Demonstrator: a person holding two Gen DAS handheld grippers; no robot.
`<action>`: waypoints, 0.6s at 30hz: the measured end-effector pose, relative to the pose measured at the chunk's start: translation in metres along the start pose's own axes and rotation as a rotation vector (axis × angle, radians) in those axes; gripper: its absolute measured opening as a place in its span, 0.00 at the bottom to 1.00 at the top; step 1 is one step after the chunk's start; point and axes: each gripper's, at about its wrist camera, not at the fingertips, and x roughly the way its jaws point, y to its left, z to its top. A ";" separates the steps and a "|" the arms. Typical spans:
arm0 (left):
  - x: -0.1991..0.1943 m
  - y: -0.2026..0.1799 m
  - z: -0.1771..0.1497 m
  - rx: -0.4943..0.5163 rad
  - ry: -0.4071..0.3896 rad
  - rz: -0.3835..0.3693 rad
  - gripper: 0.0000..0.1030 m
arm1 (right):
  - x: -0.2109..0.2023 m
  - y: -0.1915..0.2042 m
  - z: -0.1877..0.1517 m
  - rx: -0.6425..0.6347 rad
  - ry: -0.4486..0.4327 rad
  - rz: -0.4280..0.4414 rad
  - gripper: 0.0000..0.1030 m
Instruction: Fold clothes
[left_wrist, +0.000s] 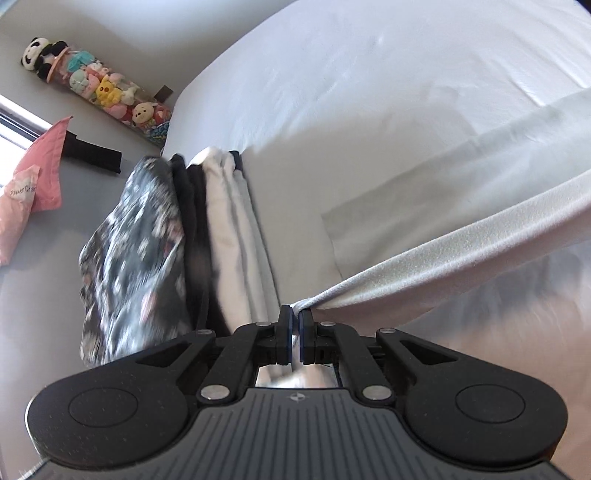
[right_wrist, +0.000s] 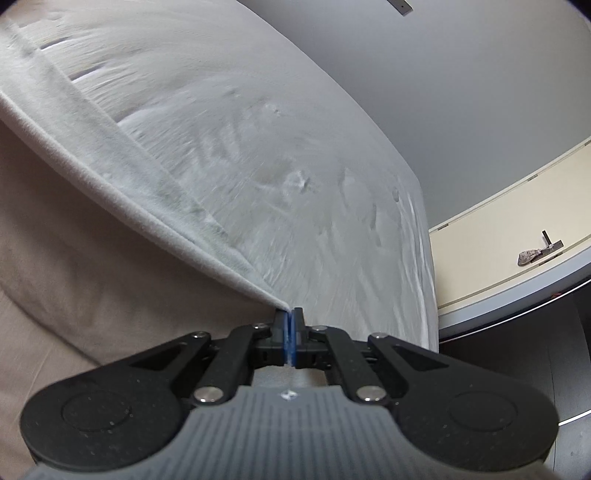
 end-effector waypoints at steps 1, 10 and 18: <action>0.010 -0.002 0.009 0.003 0.009 0.002 0.04 | 0.010 -0.001 0.006 0.013 0.005 -0.001 0.01; 0.087 -0.022 0.066 0.051 0.076 0.018 0.04 | 0.104 0.015 0.042 0.018 0.078 0.032 0.01; 0.105 -0.028 0.067 0.004 0.031 0.025 0.10 | 0.140 0.030 0.041 -0.009 0.125 0.084 0.02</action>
